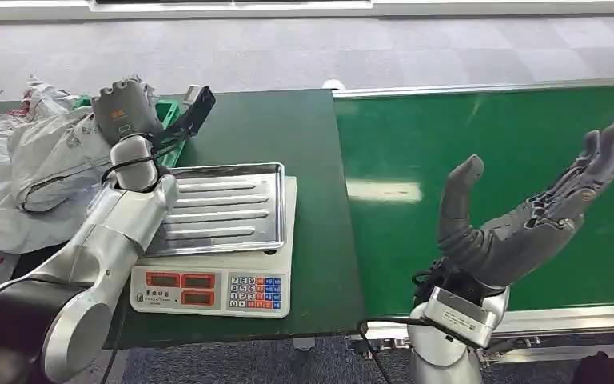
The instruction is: Moved the parcel from conveyor to table for the left to box.
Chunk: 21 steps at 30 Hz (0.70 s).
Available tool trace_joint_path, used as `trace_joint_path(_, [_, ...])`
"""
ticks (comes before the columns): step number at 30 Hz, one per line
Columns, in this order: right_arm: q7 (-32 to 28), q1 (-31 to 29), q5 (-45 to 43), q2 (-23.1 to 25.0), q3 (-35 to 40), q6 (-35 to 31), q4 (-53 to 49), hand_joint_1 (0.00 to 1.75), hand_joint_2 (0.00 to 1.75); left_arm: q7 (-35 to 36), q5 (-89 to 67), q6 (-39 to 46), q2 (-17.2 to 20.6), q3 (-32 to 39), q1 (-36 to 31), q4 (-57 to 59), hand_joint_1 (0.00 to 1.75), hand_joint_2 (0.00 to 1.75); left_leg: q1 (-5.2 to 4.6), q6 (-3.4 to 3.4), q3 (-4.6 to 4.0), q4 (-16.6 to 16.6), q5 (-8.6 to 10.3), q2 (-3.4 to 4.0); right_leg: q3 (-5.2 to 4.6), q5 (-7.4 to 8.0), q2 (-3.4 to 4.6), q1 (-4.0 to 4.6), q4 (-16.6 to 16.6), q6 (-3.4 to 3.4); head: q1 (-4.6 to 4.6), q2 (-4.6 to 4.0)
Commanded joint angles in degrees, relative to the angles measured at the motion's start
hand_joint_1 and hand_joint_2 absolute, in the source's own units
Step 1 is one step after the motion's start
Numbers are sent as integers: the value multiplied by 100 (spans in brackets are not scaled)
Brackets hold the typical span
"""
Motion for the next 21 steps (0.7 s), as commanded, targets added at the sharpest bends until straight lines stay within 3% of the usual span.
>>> trace_joint_path(1, [4,551,-20,273,101,-7,113,0,175,28,-111,-52,110,-320,-366,450,175,175,12,-19,10,-14,2,-19,14,-1,-4,8,-16,3,0,0])
trace_joint_path(7, [4,551,-20,273,101,-7,113,0,175,28,-111,-52,110,-320,-366,450,175,175,12,-18,9,-14,1,-17,14,0,-2,9,-16,4,0,0])
trace_joint_path(8, [4,551,-20,273,101,-7,113,0,175,28,-111,-52,110,-320,-366,450,0,0,11,-14,6,-9,0,-14,10,-1,-2,8,-12,3,0,0])
trace_joint_path(9, [4,646,101,273,91,-7,181,0,175,487,937,-593,88,685,-256,562,0,0,10,-12,5,-7,-1,-12,9,-2,-2,7,-9,3,0,0])
trace_joint_path(11, [4,726,121,273,125,-7,103,0,175,213,1124,-477,203,855,-53,523,0,0,7,-13,22,-19,-1,1,20,0,11,4,-17,3,0,0])
trace_joint_path(13, [4,788,149,273,98,-7,46,0,175,-531,1934,-352,88,1555,52,470,0,0,8,-19,32,-37,4,-6,32,2,10,3,-32,4,0,0])
trace_joint_path(14, [4,788,149,273,98,-7,46,0,175,-531,1934,-352,88,1555,52,470,0,0,9,-16,25,-25,-1,4,22,1,16,5,-22,2,0,0])
trace_joint_path(15, [4,781,147,273,54,-7,52,0,175,-1126,2688,-539,-110,2154,16,431,0,0,9,-13,11,-11,-2,5,10,-2,9,5,-10,2,0,0])
trace_joint_path(20, [4,781,147,273,54,-7,52,0,175,-1126,2688,-539,-110,2154,16,431,0,0,9,-15,9,-15,1,-23,13,-4,-11,7,-15,4,0,0])
trace_joint_path(21, [4,791,152,273,40,-7,54,0,175,-1632,3358,-891,-262,2678,-45,412,0,0,8,-11,4,-8,-1,-14,7,-3,-6,7,-9,3,0,0])
